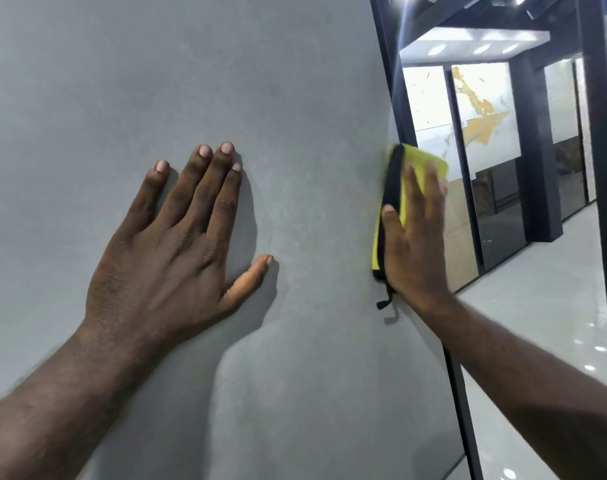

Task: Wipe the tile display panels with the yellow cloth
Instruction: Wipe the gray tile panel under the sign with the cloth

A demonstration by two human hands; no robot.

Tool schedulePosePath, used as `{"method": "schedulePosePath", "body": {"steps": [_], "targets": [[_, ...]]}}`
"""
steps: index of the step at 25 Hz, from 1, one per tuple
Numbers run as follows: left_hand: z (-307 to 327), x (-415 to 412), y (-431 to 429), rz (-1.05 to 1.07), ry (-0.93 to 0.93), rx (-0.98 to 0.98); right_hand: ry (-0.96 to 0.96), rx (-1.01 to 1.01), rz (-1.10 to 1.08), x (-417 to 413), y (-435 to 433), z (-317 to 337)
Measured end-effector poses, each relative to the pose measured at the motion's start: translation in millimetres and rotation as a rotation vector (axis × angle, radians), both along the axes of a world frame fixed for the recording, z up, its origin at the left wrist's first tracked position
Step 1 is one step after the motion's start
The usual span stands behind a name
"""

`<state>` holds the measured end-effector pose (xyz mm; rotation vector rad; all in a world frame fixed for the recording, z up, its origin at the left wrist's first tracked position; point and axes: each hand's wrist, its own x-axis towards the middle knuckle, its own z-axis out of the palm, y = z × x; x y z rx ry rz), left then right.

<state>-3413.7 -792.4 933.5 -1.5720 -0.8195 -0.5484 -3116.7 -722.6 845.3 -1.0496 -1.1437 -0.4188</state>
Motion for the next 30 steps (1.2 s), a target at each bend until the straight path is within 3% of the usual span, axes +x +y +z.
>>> {"method": "schedulePosePath", "body": {"steps": [2,5,6,7,9,10,12,14,16,18,19,21,24,26,28,30], "targets": [[-1,-4,-1,-0.005,0.002,-0.009,0.09,-0.08,0.0,-28,-9,-36],[-3,-16,-7,-0.022,-0.001,-0.028,-0.308,0.031,0.073,-72,-24,-10],[-2,-22,-10,-0.024,-0.001,-0.034,-0.35,0.063,0.054,-64,-21,11],[-2,-28,-13,-0.024,-0.002,-0.042,-0.255,0.055,0.012,-55,-16,22],[-2,-44,-19,-0.013,0.007,-0.037,0.115,-0.021,0.008,-52,-18,13],[-1,-52,-22,-0.008,0.015,-0.035,0.166,-0.062,0.02,-67,-25,-3],[4,-65,-28,-0.021,0.018,-0.038,-0.121,-0.072,0.017,-117,-45,-13],[11,-76,-34,-0.031,-0.001,-0.037,-0.367,0.032,0.062,-136,-52,28],[17,-93,-42,-0.025,-0.014,-0.035,-0.222,0.05,0.029,-129,-47,67],[18,-115,-50,-0.011,-0.024,-0.036,0.033,-0.006,0.039,-124,-46,57],[16,-125,-54,-0.002,-0.03,-0.033,0.058,-0.048,0.045,-132,-49,38],[11,-138,-57,0.012,-0.027,-0.023,-0.14,-0.047,0.026,-164,-62,22],[6,-139,-56,0.012,-0.01,-0.011,-0.431,0.046,0.044,-181,-69,70],[5,-140,-54,-0.002,-0.02,-0.006,-0.26,0.084,-0.005,-163,-57,81],[5,-141,-53,-0.009,-0.03,-0.003,0.096,-0.006,0.017,-156,-55,41],[4,-143,-53,-0.014,-0.027,-0.004,0.111,-0.057,0.005,-182,-65,-5]]}}
